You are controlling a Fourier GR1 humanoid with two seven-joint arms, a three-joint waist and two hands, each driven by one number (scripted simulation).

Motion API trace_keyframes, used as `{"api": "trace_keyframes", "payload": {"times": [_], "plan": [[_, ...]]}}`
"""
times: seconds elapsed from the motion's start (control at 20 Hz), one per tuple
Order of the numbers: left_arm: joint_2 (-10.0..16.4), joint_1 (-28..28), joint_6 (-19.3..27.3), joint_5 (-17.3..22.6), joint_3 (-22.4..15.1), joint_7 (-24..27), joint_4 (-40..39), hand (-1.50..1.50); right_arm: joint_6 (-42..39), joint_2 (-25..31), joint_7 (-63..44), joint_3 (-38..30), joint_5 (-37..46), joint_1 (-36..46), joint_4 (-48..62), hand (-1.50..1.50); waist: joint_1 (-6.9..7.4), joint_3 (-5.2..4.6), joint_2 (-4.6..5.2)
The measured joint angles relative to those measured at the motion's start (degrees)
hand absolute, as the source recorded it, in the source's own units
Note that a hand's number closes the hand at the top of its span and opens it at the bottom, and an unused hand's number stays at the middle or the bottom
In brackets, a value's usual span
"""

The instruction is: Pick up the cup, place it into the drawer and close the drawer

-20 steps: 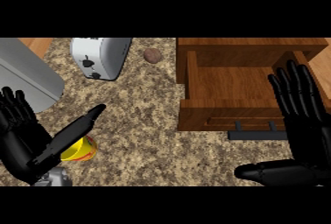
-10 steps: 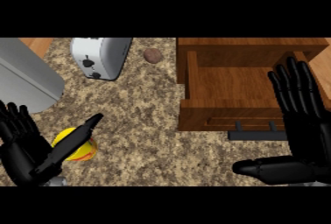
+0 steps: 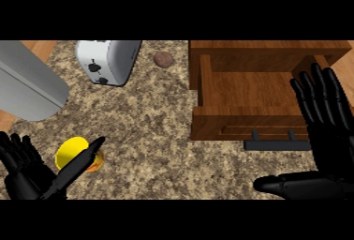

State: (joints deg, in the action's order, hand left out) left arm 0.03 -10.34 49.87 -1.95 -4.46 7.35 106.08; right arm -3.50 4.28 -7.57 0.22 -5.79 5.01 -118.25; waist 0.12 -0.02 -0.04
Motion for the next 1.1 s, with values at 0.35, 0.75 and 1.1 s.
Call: {"api": "trace_keyframes", "payload": {"times": [0.35,0.75,1.1], "plan": [[0.0,-1.6,-3.1,10.5,3.0,12.1,-8.6,-1.50,-1.0,0.2,0.0,-0.3,-0.5,-0.5,-0.3,-1.50,-0.02,-0.01,0.01],[0.0,-1.8,-7.8,19.3,5.8,22.2,-17.9,-1.50,-1.8,0.5,-0.6,-1.4,-1.4,0.4,-0.1,-1.50,-0.02,-0.01,0.01],[0.0,-0.9,-10.4,26.4,6.5,31.5,-26.1,-1.50,-1.9,0.5,-0.8,-1.8,-1.5,1.9,1.1,-1.50,-0.01,-0.01,0.02]]}}
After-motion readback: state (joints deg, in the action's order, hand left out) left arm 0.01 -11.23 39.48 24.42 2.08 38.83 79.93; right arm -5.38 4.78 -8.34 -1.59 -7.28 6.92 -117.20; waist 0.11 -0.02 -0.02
